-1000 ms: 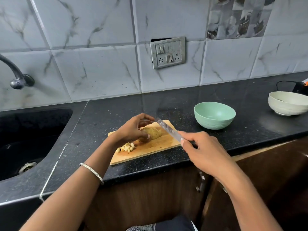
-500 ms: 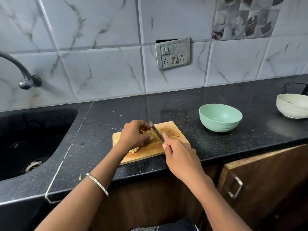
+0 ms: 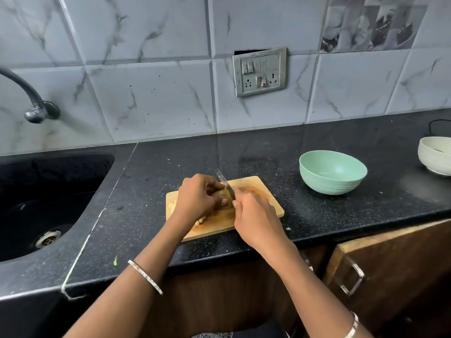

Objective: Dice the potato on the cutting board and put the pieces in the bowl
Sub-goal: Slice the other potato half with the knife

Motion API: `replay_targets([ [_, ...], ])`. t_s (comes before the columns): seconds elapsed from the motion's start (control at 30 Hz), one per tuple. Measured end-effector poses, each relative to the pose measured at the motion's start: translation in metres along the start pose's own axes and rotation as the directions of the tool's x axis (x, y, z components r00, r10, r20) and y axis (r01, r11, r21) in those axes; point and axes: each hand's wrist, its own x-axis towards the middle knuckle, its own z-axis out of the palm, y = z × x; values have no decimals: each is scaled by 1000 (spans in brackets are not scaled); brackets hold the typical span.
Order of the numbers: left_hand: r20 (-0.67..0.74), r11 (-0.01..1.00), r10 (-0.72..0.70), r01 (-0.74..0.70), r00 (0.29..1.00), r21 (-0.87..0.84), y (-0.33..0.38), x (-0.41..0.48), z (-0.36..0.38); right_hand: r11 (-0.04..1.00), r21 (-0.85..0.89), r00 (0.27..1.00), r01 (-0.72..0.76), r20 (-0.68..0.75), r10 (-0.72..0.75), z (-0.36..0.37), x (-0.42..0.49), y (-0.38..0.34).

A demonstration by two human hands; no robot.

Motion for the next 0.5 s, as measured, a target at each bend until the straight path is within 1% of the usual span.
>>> replay_targets([
  [0.1, -37, 999, 9, -8, 999, 38, 0, -1, 5, 1000, -23, 1000, -4, 14, 5, -5, -9, 3],
  [0.2, -60, 999, 15, -13, 998, 37, -2, -1, 7, 999, -37, 999, -21, 34, 22, -6, -30, 5],
  [0.3, -51, 999, 33, -31, 998, 38, -3, -1, 7, 998, -43, 999, -43, 3, 43, -6, -29, 3],
  [0.5, -39, 1000, 16, -15, 999, 22, -3, 0, 6, 995, -71, 997, -72, 23, 74, 5, -12, -3],
])
